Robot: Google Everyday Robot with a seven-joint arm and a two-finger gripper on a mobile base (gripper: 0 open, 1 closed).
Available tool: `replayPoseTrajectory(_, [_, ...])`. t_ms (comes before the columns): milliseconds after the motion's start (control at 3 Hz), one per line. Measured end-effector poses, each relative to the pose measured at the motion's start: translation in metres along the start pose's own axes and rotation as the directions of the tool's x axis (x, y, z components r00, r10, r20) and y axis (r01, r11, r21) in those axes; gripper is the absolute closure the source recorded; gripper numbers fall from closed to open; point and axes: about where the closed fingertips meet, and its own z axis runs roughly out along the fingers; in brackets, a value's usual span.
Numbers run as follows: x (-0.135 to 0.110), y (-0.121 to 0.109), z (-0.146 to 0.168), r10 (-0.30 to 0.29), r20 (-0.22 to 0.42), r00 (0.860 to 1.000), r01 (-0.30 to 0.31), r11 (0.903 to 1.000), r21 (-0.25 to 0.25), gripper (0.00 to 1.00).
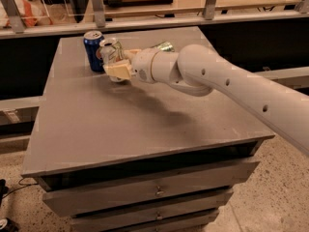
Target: Move 7up can near pepsi can
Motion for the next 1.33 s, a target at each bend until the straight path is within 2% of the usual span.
replayPoseTrajectory(667, [0.0151,-0.0103,-0.0015,0.065,0.089,0.994,-0.074,0.9921,0.101,1.0])
replayPoseTrajectory(1000, [0.0149,-0.0087,-0.0019,0.073,0.146,0.987,-0.093,0.9869,0.132,0.82])
replayPoseTrajectory(1333, [0.0115,-0.0065,-0.0018,0.06,0.175,0.983,-0.086,0.9857,0.145,0.59])
